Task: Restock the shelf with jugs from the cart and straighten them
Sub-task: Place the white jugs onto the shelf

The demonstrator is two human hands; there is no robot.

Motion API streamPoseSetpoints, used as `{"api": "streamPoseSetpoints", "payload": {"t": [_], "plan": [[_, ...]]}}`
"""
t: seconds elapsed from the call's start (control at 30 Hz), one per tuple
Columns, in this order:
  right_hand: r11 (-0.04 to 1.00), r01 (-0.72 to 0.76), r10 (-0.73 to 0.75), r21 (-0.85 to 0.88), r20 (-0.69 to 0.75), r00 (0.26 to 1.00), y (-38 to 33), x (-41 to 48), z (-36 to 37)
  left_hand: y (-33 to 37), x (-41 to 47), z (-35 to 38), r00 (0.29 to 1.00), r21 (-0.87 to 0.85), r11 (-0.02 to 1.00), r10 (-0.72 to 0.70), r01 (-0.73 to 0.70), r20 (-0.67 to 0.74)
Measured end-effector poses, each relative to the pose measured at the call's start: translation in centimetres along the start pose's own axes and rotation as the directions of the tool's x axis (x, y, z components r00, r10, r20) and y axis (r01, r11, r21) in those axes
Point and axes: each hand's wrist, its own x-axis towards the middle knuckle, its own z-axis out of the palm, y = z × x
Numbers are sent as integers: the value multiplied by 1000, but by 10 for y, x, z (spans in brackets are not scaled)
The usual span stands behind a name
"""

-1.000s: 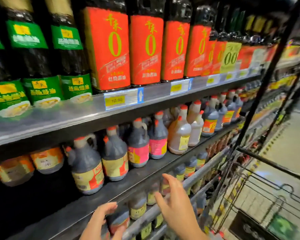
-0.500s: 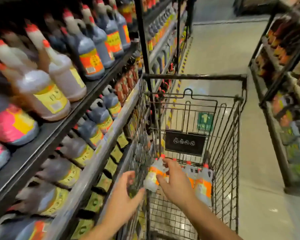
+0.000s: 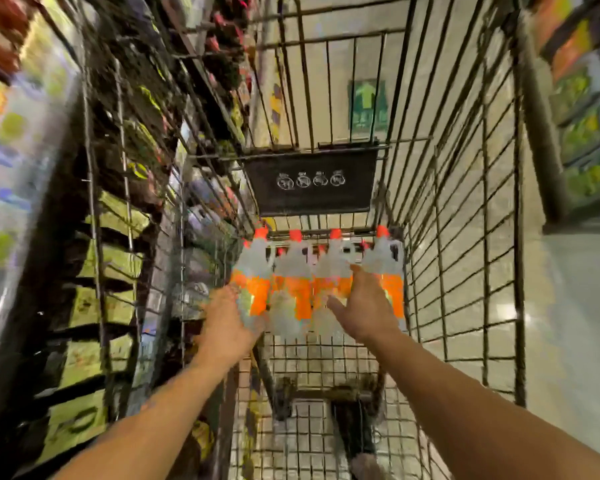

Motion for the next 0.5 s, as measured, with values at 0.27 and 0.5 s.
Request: {"api": "streamPoseSetpoints", "payload": {"t": [0.27,0.5], "plan": [[975,-137,119,-177,-106,987,2,68,42,-50,87,37,957,156,946,-273,286,-96],[932,-296,309,-209,29,951,-14,93,48,-61,117,40,904,-26,909,-417,417,-96]]}}
